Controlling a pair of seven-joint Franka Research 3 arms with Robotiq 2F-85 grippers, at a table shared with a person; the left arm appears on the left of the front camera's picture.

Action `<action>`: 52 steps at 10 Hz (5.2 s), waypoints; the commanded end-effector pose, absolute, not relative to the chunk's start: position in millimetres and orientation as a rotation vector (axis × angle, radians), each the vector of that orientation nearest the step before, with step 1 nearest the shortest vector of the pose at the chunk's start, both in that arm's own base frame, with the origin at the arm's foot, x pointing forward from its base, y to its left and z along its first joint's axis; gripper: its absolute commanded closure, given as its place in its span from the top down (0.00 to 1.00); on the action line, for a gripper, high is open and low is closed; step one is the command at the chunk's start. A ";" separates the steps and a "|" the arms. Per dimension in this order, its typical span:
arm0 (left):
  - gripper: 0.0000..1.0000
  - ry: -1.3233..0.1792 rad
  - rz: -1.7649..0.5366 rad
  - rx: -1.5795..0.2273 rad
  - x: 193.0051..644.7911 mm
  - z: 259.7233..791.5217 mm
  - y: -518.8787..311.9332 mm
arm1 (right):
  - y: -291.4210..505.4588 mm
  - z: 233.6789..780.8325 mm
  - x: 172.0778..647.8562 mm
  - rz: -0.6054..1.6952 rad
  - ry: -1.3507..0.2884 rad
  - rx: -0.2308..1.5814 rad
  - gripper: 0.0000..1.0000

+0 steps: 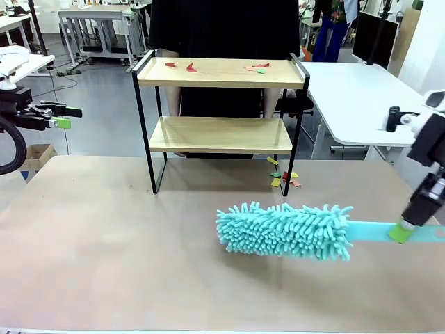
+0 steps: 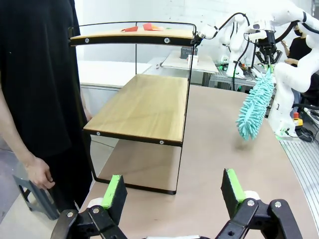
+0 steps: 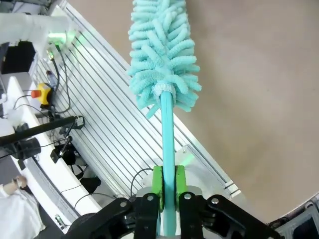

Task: Clean the shelf.
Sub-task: Clean the specific section of the Shelf indicated by the human with the Duster.

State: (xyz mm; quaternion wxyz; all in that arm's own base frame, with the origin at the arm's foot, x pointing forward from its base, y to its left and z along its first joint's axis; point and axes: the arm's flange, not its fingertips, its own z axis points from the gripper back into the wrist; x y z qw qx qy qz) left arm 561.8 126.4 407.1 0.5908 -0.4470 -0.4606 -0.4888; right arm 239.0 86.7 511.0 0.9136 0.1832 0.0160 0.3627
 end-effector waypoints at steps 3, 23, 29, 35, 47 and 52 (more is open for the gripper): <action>1.00 -1.078 -1.143 -1.036 560.8 409.5 125.7 | 93.3 512.9 243.8 0.756 0.036 0.368 0.13; 1.00 -1.078 -1.143 -1.036 560.8 409.5 125.7 | 93.3 512.9 243.8 0.756 0.036 0.368 0.13; 1.00 -1.078 -1.143 -1.036 560.8 409.5 125.7 | 93.3 512.9 243.8 0.756 0.036 0.368 0.13; 1.00 -1.078 -1.143 -1.036 560.8 409.5 125.7 | 130.6 573.7 227.6 0.745 -0.030 0.561 0.13; 1.00 -1.078 -1.143 -1.036 560.8 409.5 125.7 | 345.1 729.3 218.3 0.204 -0.434 0.595 0.13; 1.00 -1.078 -1.143 -1.036 560.8 409.5 125.7 | 335.3 716.3 210.4 0.238 -0.460 0.626 0.13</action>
